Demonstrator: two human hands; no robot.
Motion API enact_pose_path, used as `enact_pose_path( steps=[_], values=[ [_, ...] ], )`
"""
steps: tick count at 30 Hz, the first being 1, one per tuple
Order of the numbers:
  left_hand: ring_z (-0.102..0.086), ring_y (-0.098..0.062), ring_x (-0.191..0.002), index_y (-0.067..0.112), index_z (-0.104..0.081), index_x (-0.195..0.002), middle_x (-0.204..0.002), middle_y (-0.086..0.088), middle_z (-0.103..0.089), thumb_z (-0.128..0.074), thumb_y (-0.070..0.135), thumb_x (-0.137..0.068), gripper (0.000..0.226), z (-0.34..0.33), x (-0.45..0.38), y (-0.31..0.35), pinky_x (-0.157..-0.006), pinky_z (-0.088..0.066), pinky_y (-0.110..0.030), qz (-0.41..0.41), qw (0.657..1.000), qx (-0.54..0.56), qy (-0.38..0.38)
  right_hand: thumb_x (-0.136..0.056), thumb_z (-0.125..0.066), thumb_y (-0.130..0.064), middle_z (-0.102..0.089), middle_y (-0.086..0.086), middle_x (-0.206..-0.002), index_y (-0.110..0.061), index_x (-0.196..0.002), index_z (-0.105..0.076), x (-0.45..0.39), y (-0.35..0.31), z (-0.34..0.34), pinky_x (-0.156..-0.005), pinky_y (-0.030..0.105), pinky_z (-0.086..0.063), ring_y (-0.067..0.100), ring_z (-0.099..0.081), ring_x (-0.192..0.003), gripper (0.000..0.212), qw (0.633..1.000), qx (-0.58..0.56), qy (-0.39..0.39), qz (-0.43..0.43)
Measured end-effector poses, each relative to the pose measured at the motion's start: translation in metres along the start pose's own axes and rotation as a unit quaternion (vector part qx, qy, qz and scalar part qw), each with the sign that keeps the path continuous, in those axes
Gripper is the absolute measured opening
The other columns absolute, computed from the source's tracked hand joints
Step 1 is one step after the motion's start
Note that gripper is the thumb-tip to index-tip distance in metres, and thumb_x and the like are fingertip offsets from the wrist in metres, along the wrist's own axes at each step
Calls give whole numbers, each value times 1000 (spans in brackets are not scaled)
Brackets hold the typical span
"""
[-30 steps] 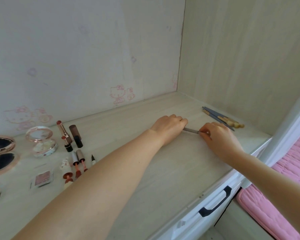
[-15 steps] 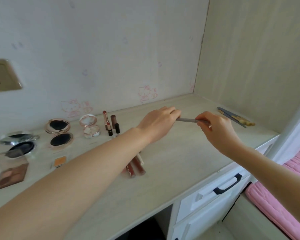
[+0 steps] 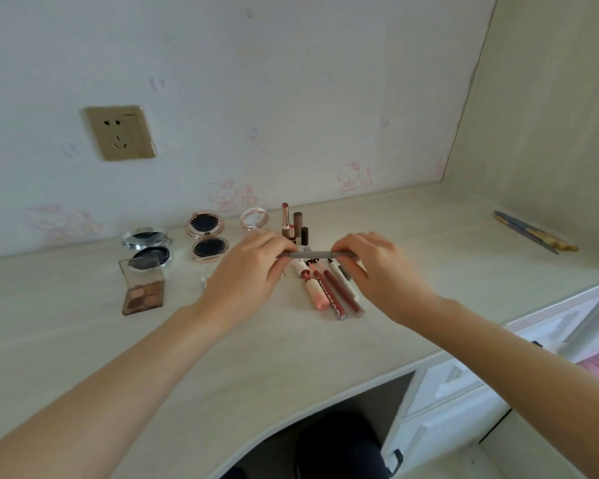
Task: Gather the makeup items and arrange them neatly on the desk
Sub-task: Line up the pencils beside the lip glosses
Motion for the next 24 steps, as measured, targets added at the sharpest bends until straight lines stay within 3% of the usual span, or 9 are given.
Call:
enact_pose_path(
  steps=[7,11,15,18,24],
  values=[
    [-55,-18,-91,13,-68,-102,-94,5,-63,-63,11,-89,14,35,59,-30,-80,-43,-28,73,996,-40,25,-95,-55,-20,-65,-3,-97,-14,-106,-65,-7,-50,-46,-74,33,-47,18,-54,-91,16,997,-70,-21,24],
    [-59,-18,-90,16,-69,-98,-91,8,-64,-68,8,-85,15,42,81,-40,-86,-28,-4,115,991,-47,40,-92,-58,-19,-65,-7,-95,-17,-104,-65,-4,-68,-71,-74,30,-49,13,-56,-87,14,993,-109,-25,30],
    [-58,-23,-90,13,-69,-97,-91,3,-64,-69,2,-81,20,38,95,-52,-85,-30,-14,141,987,-51,54,-90,-61,-15,-63,-8,-92,-18,-99,-66,-5,-78,-93,-74,25,-46,4,-51,-85,10,986,-162,-23,-5],
    [-54,-21,-91,12,-68,-94,-89,3,-63,-71,1,-79,19,34,101,-57,-84,-35,-22,150,985,-57,70,-89,-61,-11,-61,-8,-89,-16,-98,-66,-6,-81,-104,-75,23,-45,7,-52,-85,11,980,-195,-37,-23],
    [-46,-13,-90,13,-68,-93,-86,5,-62,-76,9,-76,19,32,106,-60,-81,-38,-24,149,984,-76,63,-88,-63,-10,-64,-9,-94,-17,-100,-67,-3,-79,-109,-79,8,-38,6,-53,-89,14,978,-202,-53,-16]
  ],
)
Point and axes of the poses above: each hand's wrist, its own x-axis away from the middle knuckle, its own z-axis out of the back of the hand, y = z × x, the point moved 2 cm from there along -x, towards the middle knuckle
